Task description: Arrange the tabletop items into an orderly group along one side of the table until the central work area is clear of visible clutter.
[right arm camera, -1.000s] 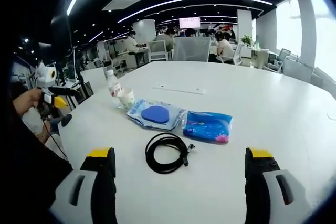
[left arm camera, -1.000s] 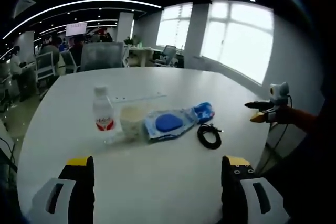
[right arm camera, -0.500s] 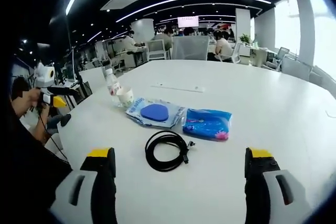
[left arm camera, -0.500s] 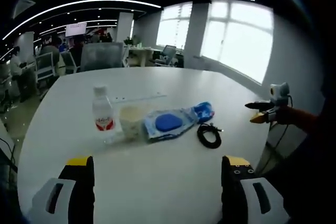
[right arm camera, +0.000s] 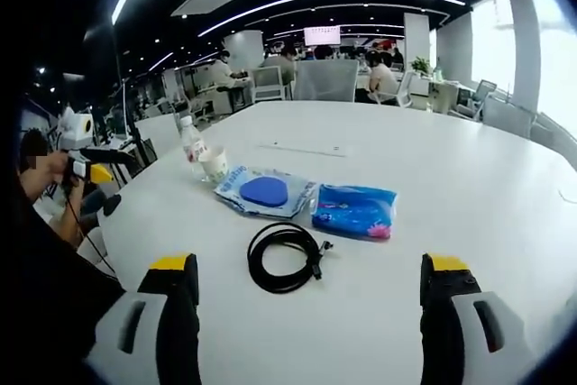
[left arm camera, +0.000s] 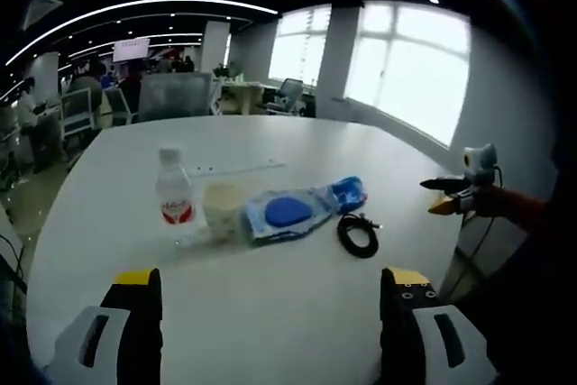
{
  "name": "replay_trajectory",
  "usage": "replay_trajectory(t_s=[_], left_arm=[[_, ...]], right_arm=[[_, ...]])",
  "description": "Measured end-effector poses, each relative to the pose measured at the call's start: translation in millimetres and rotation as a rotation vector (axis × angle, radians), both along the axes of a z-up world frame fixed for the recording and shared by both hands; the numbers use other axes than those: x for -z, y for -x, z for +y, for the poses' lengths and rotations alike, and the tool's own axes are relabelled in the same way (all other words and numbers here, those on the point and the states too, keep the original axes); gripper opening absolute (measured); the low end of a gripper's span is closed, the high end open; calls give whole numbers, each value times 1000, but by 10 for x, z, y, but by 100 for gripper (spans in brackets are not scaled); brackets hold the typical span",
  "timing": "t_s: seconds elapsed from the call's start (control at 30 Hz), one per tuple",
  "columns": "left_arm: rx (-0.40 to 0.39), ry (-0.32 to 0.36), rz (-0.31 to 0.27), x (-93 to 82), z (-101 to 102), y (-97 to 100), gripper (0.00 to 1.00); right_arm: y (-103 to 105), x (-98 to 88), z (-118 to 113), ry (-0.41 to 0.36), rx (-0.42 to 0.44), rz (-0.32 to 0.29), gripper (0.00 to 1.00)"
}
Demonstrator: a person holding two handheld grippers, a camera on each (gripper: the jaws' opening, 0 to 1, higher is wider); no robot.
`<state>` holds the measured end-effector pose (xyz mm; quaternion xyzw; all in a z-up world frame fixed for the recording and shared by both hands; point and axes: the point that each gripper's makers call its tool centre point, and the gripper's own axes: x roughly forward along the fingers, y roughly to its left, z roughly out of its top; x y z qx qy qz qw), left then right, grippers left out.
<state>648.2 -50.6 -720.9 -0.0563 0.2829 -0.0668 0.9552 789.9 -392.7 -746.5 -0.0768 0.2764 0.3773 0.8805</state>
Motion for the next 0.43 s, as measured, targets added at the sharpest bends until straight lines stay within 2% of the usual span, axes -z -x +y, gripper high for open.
replay_trajectory(t_s=[0.43], left_arm=[[6,-3,3,15,26,-4,100]], right_arm=[[-21,-4,4,2,-1,-4,99]])
